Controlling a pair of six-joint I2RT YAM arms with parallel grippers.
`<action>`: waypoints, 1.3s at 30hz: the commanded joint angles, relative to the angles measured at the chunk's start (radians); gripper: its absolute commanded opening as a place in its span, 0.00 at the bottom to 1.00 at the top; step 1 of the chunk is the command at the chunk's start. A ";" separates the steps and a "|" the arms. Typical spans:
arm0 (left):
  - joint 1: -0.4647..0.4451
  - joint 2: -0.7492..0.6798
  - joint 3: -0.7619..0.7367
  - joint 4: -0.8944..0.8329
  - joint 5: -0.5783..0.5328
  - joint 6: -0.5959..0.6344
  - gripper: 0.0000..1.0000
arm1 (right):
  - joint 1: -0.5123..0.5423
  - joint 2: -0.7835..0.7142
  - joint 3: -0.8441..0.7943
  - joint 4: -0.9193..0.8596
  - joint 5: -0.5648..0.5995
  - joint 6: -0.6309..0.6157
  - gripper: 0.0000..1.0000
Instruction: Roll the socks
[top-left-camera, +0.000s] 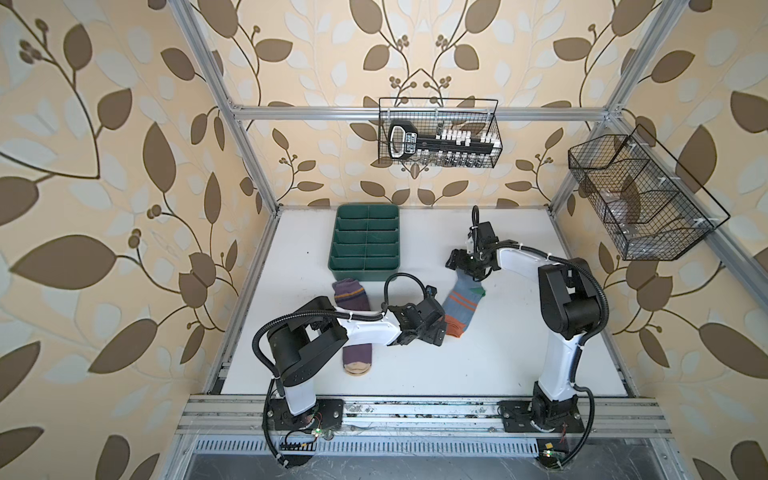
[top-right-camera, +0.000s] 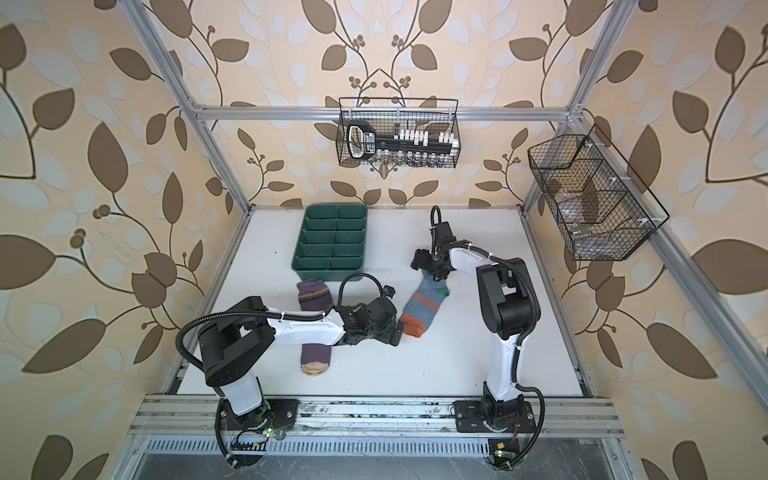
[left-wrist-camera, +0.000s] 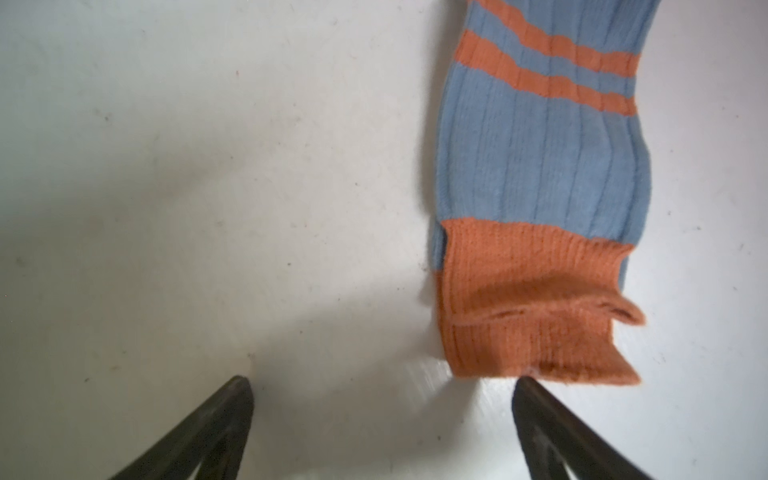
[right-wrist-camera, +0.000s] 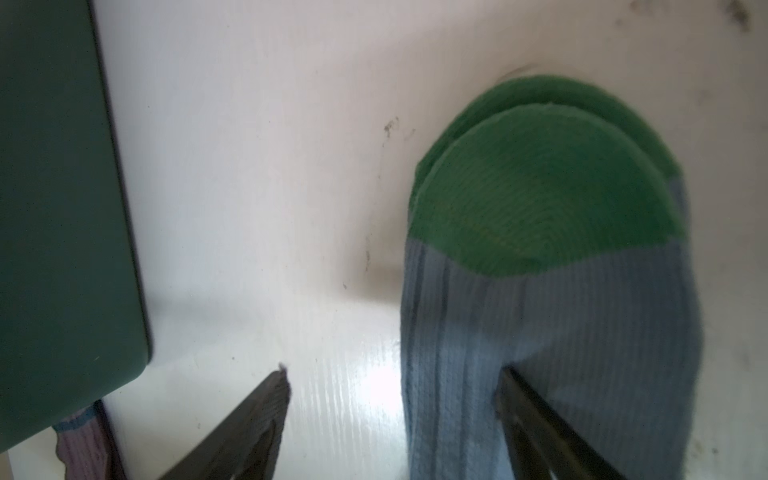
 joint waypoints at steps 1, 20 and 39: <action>-0.009 -0.025 -0.028 -0.053 -0.020 -0.053 0.99 | -0.009 0.056 -0.004 -0.041 0.065 0.011 0.81; -0.015 -0.359 0.031 -0.139 -0.029 0.055 0.99 | 0.069 -0.209 0.036 -0.088 0.020 -0.143 0.98; -0.015 -0.965 -0.198 -0.297 -0.070 1.059 0.95 | 0.042 -0.651 -0.470 -0.194 0.006 -0.002 0.92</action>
